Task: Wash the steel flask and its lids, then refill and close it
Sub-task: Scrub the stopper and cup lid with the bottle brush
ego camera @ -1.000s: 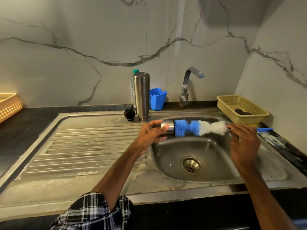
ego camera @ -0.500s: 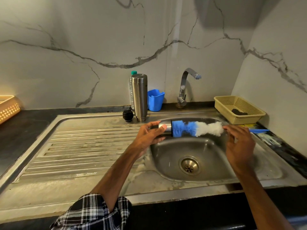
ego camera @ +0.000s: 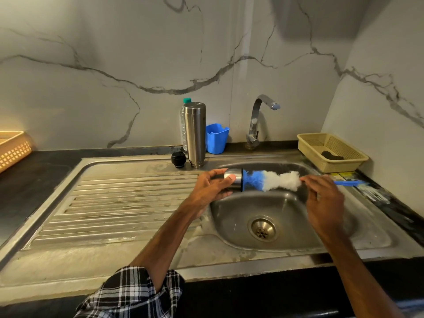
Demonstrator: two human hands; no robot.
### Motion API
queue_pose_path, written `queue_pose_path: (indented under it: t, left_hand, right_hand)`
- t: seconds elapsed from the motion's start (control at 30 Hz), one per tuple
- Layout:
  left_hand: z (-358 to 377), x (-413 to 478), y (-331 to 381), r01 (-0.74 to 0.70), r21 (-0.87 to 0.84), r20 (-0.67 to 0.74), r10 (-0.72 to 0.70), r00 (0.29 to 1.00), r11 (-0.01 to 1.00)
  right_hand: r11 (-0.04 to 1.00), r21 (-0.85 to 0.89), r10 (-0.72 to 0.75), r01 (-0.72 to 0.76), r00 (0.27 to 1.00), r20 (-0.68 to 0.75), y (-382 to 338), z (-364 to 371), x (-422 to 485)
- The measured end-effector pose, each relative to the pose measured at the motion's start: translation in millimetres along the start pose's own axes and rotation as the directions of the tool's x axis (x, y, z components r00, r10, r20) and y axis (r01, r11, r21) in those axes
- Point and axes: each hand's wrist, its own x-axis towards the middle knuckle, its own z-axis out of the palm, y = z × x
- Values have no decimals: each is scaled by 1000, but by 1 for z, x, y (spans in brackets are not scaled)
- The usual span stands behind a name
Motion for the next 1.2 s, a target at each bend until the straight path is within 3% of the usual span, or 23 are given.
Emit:
queue_pose_path:
  t: [0.13,0.27,0.37,0.47,0.6,0.7,0.8,0.9,1.0,1.13,1.2]
  left_hand:
    - [-4,2,1,4,-24,-17,-4,1000,1000]
    - [-1,0,1,-7,-6,0,7,1000,1000]
    - [-1,1,0,-11,-12,0,11,1000,1000]
    - [-1,1,0,-6,-2,-4,6,1000,1000]
    - [2,-1,-1,-10,-7,13,10,1000,1000]
    - [2,-1,0,-6,-4,8,6,1000,1000]
    - [0,-1,0,-8,-22,7,8,1000,1000]
    - [2,-2,1,-14,-8,8,14,1000,1000]
    - [5,-3,0,-8,-16,10,8,1000,1000]
    - [4,-3,1,-3,-23,7,3,1000,1000]
    - [5,-2,-1,0,-22,3,0,1000,1000]
  right_hand:
    - [997,44,63,-60,997,-52,7,-3,3]
    - [1000,-5,23,-23,999,46,5,-1,2]
    - [995,41,87,-87,996,-11,6,-5,4]
    - [1000,15,17,-18,998,62,3,-3,1]
    - [996,37,83,-83,997,6,4,-7,3]
    - [998,22,49,-51,997,58,0,-7,1]
    - [991,54,126,-125,992,-9,0,-8,2]
    - [997,24,69,-70,996,48,-2,-6,0]
    - [994,47,101,-99,995,-24,0,-7,2]
    - [999,11,49,-49,998,41,2,-5,2]
    - [995,30,94,-94,996,0,4,-6,5]
